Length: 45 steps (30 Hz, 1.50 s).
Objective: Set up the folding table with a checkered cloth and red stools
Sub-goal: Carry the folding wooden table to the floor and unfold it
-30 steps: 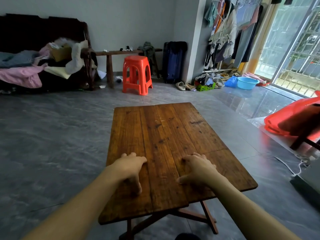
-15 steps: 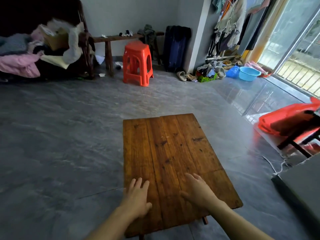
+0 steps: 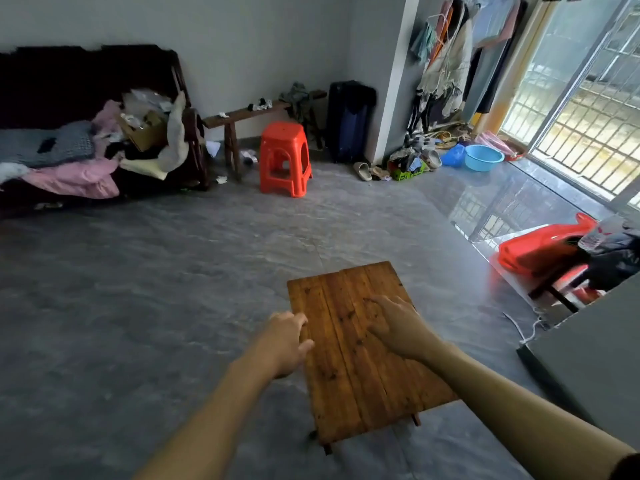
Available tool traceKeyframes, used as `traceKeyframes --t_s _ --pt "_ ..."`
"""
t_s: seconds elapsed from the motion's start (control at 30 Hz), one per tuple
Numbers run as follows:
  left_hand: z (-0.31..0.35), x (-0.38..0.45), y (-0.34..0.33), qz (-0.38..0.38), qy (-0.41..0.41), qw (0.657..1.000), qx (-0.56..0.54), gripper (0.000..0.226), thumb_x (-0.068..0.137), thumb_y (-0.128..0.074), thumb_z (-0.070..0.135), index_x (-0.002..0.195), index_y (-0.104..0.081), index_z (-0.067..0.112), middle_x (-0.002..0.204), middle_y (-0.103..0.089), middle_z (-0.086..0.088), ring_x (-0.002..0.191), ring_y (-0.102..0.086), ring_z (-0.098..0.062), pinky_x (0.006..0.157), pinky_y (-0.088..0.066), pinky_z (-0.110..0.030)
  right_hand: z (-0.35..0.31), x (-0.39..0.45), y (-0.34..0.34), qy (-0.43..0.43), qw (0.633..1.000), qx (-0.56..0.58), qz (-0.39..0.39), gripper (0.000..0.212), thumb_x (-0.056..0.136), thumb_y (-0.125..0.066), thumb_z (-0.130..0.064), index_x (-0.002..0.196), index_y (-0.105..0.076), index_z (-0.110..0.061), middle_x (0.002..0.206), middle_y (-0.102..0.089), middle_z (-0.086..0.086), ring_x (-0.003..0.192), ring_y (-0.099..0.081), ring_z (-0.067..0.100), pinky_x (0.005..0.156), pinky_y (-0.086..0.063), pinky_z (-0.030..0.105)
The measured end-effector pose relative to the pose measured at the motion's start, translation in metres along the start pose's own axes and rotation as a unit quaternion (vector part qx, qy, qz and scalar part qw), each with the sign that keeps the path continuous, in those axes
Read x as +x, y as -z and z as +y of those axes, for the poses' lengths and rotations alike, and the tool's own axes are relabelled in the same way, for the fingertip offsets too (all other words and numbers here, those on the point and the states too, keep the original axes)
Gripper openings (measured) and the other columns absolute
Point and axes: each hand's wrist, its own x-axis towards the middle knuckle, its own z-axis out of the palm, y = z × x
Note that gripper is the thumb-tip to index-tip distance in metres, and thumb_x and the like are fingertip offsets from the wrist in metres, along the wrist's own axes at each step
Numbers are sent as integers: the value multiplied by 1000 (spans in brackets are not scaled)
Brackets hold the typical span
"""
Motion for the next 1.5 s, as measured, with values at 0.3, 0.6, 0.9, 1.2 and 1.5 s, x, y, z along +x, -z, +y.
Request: traceKeyframes --t_s 0.3,0.6,0.9,1.2,1.5 --pt "-53 40 74 26 -58 997 34 48 92 -56 44 134 -49 22 141 -46 3 132 -36 -19 109 -34 -34 -56 68 7 -27 999 25 29 64 93 -55 -49 148 -34 -23 151 -39 5 138 -37 27 109 -39 45" --pt "-120 212 118 -74 -111 976 172 46 93 -54 41 134 -47 20 144 -41 -2 134 -33 -23 112 -30 -35 -65 222 -10 -106 988 104 32 54 95 -55 -37 145 -38 -24 145 -44 9 133 -40 31 106 -41 47" --pt "-96 360 192 -89 -230 953 173 44 90 -58 40 129 -54 19 137 -51 -2 129 -41 -21 108 -36 -36 -74 261 31 -266 948 150 91 61 93 -59 -38 148 -35 -25 152 -37 4 136 -39 25 107 -43 43" --pt "-130 487 228 -123 -388 891 202 45 90 -59 42 130 -54 21 138 -50 1 128 -43 -20 106 -39 -34 -108 340 37 -381 896 155 168 60 92 -62 -36 145 -40 -21 147 -43 8 131 -45 28 105 -44 41" --pt "-135 577 264 -181 -546 795 194 45 92 -58 42 134 -52 27 141 -47 3 129 -44 -19 107 -39 -35 -195 386 28 -543 794 195 193 66 91 -66 -37 148 -38 -18 148 -43 8 135 -43 23 112 -37 34"
